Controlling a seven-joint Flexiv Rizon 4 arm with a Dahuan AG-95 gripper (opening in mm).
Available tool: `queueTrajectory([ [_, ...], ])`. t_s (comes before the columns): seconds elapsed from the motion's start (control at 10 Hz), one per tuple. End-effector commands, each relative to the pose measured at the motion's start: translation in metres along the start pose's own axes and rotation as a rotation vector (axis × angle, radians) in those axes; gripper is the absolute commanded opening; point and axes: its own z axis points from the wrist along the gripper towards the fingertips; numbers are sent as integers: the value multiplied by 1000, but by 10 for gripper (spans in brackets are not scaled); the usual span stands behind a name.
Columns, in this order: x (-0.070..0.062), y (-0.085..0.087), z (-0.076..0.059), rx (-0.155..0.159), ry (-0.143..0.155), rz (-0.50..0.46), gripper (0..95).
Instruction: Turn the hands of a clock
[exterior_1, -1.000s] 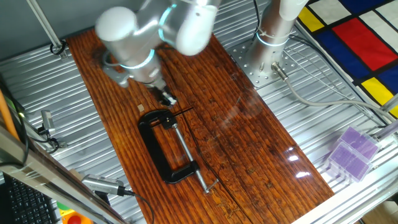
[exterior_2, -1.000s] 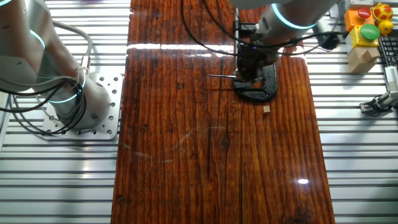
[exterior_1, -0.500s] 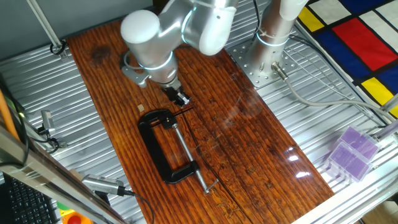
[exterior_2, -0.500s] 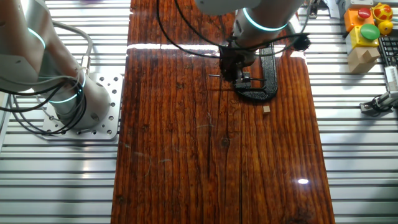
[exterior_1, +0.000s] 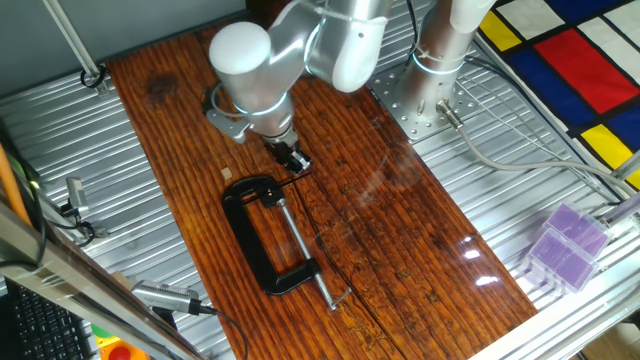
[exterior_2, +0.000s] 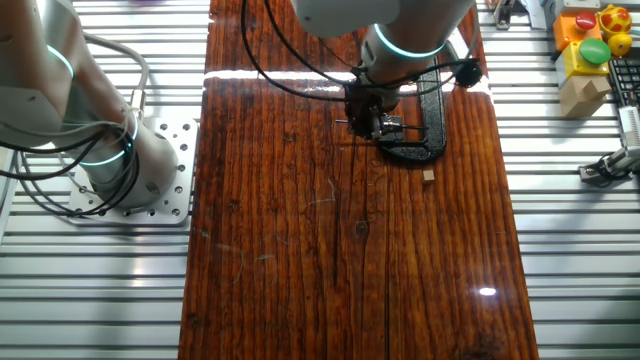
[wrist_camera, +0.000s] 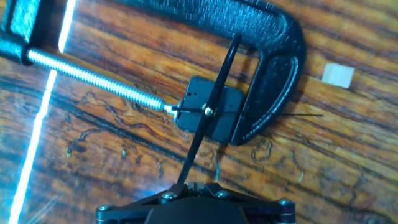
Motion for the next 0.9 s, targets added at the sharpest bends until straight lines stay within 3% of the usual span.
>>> queueTrajectory([
  [0.1,2,2,3,3,-3,-8,0],
  [0.6,10,9,9,6,1,-140,0],
  [0.9,9,13,9,0,-5,-130,0],
])
